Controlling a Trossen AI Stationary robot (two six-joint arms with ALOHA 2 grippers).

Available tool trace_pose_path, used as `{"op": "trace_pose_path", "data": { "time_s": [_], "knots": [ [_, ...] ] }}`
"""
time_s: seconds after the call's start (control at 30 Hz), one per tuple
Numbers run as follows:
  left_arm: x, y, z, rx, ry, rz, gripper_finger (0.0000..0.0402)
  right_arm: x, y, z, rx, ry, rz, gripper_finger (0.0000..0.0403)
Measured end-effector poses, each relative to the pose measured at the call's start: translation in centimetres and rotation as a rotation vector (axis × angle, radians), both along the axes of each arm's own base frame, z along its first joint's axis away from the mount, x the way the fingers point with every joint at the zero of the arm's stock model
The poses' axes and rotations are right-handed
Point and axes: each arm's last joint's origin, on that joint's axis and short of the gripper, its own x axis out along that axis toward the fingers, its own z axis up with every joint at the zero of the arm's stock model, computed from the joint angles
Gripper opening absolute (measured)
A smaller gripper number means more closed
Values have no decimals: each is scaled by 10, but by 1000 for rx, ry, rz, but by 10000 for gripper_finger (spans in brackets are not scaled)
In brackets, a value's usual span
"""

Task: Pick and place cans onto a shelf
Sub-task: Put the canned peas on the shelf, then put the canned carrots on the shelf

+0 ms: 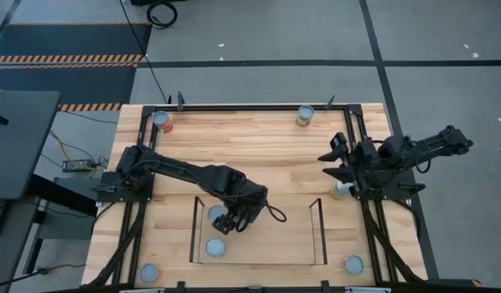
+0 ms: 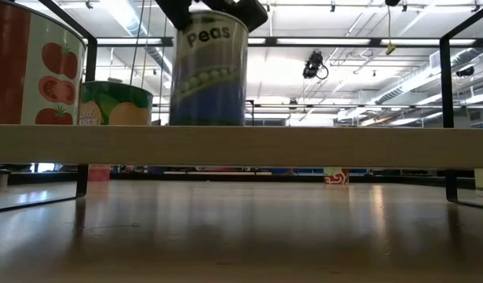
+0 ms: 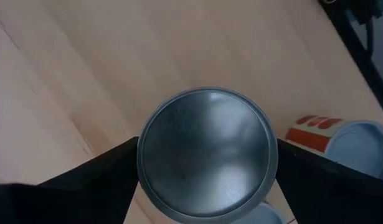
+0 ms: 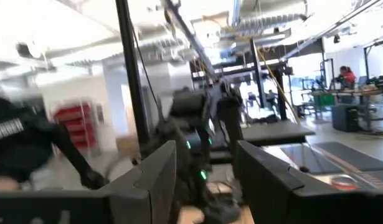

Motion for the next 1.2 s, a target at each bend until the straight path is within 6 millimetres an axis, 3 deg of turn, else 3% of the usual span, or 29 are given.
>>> {"op": "trace_pose_path", "data": {
  "time_s": [0.37,0.97,1.2],
  "knots": [
    [-1,3,0,-4,21,23,352,-2,0,5,199,-22,67,174],
    [-7,1,5,69,19,60,352,-1,-2,5,214,-21,31,174],
    [-10,-3,28,146,-20,122,352,-1,-2,4,217,-21,27,174]
  ]
}}
